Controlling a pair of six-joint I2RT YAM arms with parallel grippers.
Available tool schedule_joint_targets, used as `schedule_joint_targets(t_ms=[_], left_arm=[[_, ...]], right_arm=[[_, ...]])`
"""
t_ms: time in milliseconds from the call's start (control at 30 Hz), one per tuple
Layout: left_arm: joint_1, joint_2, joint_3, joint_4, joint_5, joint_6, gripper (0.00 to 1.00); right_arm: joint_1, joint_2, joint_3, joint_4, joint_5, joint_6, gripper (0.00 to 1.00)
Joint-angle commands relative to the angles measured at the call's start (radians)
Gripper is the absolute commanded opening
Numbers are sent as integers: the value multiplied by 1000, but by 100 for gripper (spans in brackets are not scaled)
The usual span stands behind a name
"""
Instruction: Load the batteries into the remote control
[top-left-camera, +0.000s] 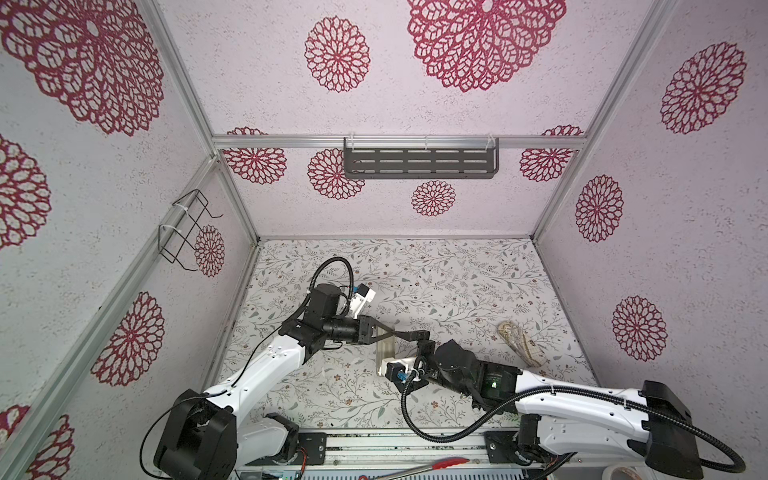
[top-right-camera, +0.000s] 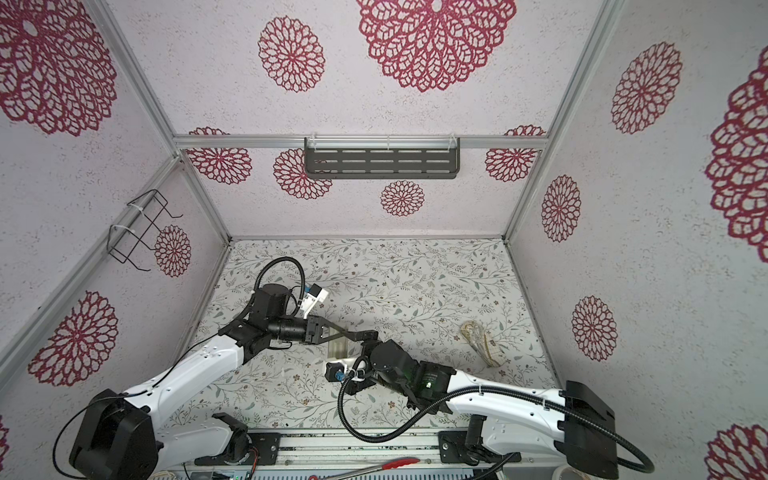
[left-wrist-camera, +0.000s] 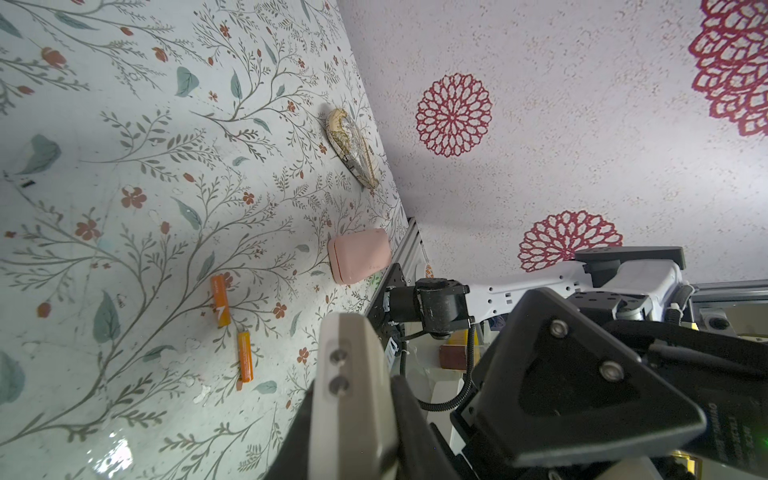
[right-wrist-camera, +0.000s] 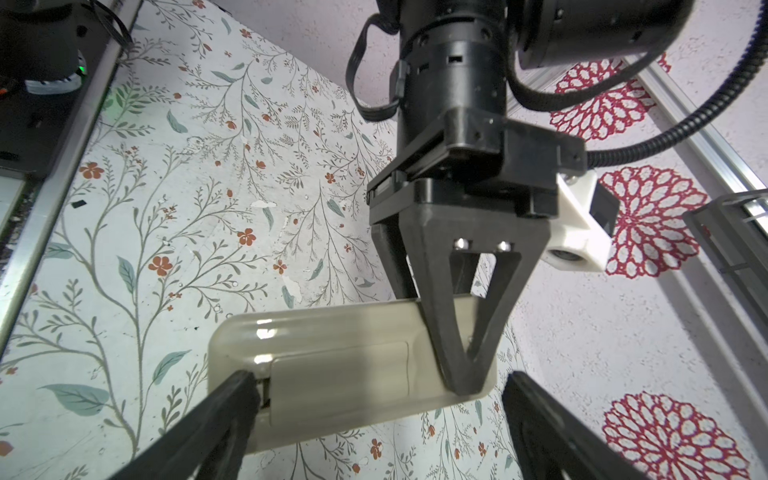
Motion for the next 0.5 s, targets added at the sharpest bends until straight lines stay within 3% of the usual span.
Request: schedule_joint_targets(t_ms=[0, 467], left_arm=[[-7, -17, 19, 4, 58, -9, 0], [-7, -7, 21, -7, 49, -4, 0]], right_arm=[[-6, -17, 1, 63, 103, -21, 95], [-3, -88, -56, 196, 153, -79, 94]])
